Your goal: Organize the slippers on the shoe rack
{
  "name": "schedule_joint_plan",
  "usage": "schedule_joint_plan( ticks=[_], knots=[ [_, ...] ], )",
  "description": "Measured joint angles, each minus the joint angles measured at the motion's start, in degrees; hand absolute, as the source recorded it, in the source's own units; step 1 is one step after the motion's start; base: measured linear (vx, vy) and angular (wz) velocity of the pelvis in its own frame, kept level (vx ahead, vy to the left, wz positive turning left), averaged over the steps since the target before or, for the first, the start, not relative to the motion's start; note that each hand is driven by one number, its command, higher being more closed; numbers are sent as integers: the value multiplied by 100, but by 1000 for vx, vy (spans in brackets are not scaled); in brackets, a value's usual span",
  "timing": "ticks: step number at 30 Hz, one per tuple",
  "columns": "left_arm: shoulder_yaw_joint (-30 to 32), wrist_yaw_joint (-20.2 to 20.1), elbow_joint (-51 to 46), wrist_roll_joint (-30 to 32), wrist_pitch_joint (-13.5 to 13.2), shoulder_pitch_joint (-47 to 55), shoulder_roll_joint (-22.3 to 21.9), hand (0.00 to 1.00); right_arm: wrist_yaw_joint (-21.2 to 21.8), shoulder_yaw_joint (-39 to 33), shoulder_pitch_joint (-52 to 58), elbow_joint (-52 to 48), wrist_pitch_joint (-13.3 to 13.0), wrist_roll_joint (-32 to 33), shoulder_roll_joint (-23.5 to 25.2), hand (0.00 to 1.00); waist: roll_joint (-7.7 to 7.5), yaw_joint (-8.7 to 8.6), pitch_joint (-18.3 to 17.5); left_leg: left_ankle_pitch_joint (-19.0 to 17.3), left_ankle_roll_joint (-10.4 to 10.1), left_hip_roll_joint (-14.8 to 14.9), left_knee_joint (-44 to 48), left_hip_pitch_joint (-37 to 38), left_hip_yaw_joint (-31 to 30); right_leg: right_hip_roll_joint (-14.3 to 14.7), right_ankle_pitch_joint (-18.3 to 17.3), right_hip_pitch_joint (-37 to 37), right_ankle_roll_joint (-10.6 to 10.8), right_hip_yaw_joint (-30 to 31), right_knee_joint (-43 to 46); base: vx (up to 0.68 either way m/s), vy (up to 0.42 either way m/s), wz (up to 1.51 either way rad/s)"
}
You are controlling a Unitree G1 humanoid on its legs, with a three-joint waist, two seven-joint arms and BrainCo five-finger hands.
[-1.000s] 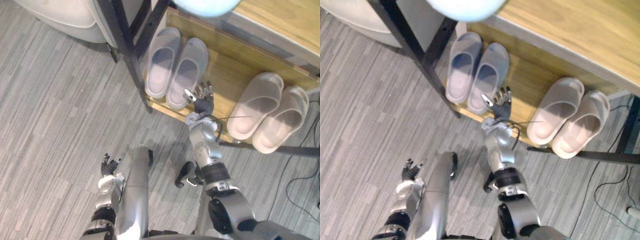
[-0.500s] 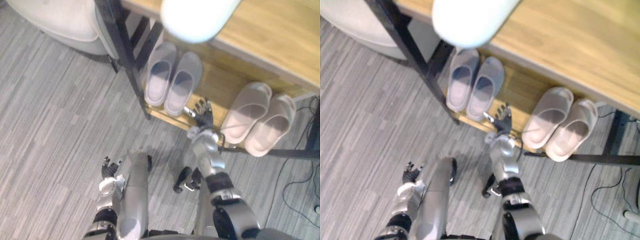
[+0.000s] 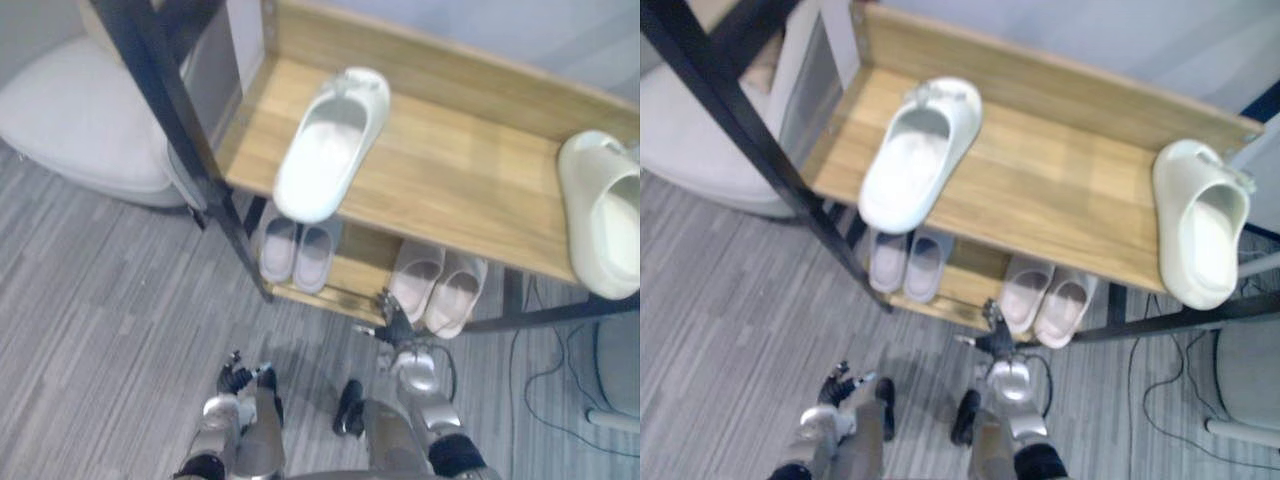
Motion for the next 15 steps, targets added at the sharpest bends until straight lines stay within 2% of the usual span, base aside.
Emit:
schedule_joint_plan(
  ticks=[4,7,11,15],
  knots=[
    [-187,-68,113,252,55,155,-38,0,158,-22,247,979,128,-672,-105,0,141,-46,-296,284,-47,-72,-817,695,108,85,233,548,68,52,-616,103,9,-11],
    [-231,-110,279,452,62,253,-36,0,219,-43,431,1584,181,-840,-97,0,183,-58,-492,378,-83,-68,-1122,1056,218,165,322,834,68,93,-892,37,-10,-13],
    [-387,-129,413,597,63,276,-32,0,242,-453,419,2130,168,-871,-115,0,230,-100,-615,473,-74,-76,-1317,1358,221,228,476,1172,71,109,-1192,-23,-2,-6],
    [-455,-134,477,696,61,291,-26,0,221,-520,413,2260,161,-814,-129,0,234,-112,-640,662,-42,-95,-1625,1652,223,256,535,1322,44,109,-1297,-84,-4,-1]
  ],
)
